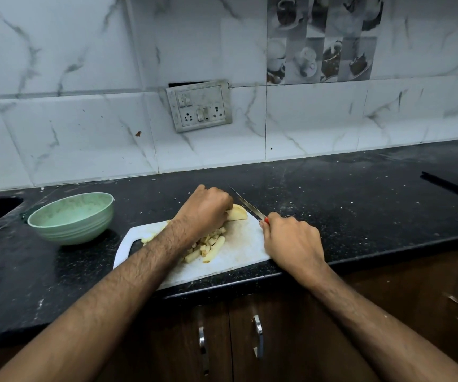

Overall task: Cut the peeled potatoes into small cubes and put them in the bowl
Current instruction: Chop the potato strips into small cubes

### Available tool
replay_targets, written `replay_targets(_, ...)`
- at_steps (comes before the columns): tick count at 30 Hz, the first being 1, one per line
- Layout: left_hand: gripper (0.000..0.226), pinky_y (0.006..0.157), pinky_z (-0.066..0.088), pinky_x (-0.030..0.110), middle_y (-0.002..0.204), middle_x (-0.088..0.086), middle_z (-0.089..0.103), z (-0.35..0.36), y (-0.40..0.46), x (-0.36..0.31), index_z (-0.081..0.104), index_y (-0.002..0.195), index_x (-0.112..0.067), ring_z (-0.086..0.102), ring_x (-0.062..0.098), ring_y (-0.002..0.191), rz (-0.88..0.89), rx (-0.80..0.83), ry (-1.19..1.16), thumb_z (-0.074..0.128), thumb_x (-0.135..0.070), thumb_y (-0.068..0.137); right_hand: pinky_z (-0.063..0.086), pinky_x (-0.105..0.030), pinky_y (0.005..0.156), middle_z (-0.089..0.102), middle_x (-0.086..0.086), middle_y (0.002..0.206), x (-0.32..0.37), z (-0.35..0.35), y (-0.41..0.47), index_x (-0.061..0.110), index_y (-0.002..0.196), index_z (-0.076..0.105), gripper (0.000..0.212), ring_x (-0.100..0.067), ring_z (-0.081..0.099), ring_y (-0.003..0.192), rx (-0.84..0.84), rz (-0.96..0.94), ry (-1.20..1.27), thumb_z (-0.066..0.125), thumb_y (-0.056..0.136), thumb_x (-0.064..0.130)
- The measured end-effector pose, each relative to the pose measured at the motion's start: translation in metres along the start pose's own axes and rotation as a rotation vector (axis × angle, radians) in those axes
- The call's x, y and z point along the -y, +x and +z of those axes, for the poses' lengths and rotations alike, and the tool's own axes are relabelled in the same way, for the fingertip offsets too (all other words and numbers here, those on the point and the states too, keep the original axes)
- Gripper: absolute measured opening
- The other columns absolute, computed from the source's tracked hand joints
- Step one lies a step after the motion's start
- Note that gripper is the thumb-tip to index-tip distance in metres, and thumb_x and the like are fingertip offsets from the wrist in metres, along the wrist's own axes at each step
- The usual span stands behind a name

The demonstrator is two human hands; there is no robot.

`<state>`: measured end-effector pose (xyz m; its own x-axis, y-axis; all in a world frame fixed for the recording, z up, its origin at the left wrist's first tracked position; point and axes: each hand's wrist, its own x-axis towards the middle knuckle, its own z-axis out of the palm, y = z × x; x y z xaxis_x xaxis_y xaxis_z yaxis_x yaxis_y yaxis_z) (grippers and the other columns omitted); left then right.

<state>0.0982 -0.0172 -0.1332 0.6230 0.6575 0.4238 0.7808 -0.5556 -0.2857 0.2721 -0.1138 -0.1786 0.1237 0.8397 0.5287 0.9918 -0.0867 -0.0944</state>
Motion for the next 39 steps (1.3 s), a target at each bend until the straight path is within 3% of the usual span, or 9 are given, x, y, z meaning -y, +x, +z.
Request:
replay_targets(9, 0.01, 0.072, 0.033, 0.03, 0.083, -0.001, 0.072, -0.002, 0.003, -0.003, 0.069, 0.088, -0.017, 0.066, 0.025, 0.081, -0.007, -0.031, 0.017, 0.06, -0.014, 0.091, 0.038, -0.036, 0.063, 0.07, -0.003, 0.095, 0.0, 0.0, -0.001, 0.022, 0.108, 0.057, 0.034, -0.031, 0.067, 0.086, 0.002, 0.0, 0.008, 0.032, 0.103, 0.044)
replay_targets(15, 0.006, 0.077, 0.031, 0.03, 0.084, -0.005, 0.071, -0.005, 0.004, -0.006, 0.067, 0.09, -0.021, 0.066, 0.021, 0.082, -0.01, -0.014, 0.044, 0.063, -0.017, 0.092, 0.037, -0.036, 0.064, 0.07, -0.004, 0.097, 0.001, -0.002, 0.0, 0.021, 0.109, 0.056, 0.034, -0.031, 0.067, 0.088, 0.02, 0.007, 0.02, 0.031, 0.103, 0.044)
replay_targets(23, 0.008, 0.079, 0.031, 0.026, 0.087, -0.01, 0.071, -0.012, 0.005, -0.002, 0.068, 0.091, -0.024, 0.064, 0.012, 0.083, -0.03, 0.016, -0.11, 0.071, -0.018, 0.088, 0.036, -0.036, 0.062, 0.07, -0.003, 0.096, 0.001, -0.003, 0.0, 0.022, 0.109, 0.056, 0.033, -0.03, 0.066, 0.086, 0.032, 0.017, 0.028, 0.031, 0.104, 0.044)
replay_targets(28, 0.012, 0.081, 0.029, 0.03, 0.086, -0.01, 0.069, -0.008, 0.004, -0.001, 0.064, 0.093, -0.027, 0.065, 0.013, 0.085, 0.012, 0.033, -0.053, 0.07, -0.018, 0.087, 0.037, -0.035, 0.062, 0.07, -0.002, 0.095, 0.001, -0.002, 0.0, 0.023, 0.109, 0.056, 0.034, -0.03, 0.066, 0.085, 0.035, 0.014, 0.03, 0.031, 0.103, 0.045)
replay_targets(31, 0.016, 0.081, 0.026, 0.031, 0.091, -0.01, 0.069, -0.007, 0.002, -0.001, 0.06, 0.102, -0.026, 0.064, 0.015, 0.088, 0.017, 0.036, -0.053, 0.069, -0.022, 0.09, 0.039, -0.036, 0.062, 0.07, -0.002, 0.096, 0.001, -0.002, -0.001, 0.023, 0.11, 0.056, 0.035, -0.029, 0.067, 0.085, 0.036, 0.011, 0.035, 0.031, 0.103, 0.045)
replay_targets(35, 0.005, 0.081, 0.024, 0.032, 0.091, -0.011, 0.07, -0.008, -0.002, -0.003, 0.063, 0.094, -0.029, 0.065, 0.013, 0.089, 0.018, 0.033, 0.013, 0.067, -0.027, 0.092, 0.039, -0.036, 0.063, 0.07, -0.003, 0.096, 0.001, -0.004, -0.001, 0.023, 0.11, 0.057, 0.034, -0.03, 0.066, 0.086, 0.045, 0.017, 0.033, 0.031, 0.103, 0.045)
replay_targets(39, 0.009, 0.079, 0.026, 0.035, 0.094, -0.014, 0.065, -0.014, -0.008, -0.003, 0.063, 0.091, -0.032, 0.063, 0.009, 0.088, 0.042, -0.059, 0.025, 0.066, -0.04, 0.093, 0.038, -0.036, 0.065, 0.07, -0.003, 0.098, 0.002, -0.009, -0.001, 0.023, 0.112, 0.057, 0.034, -0.031, 0.066, 0.089, 0.079, 0.035, 0.054, 0.031, 0.103, 0.044)
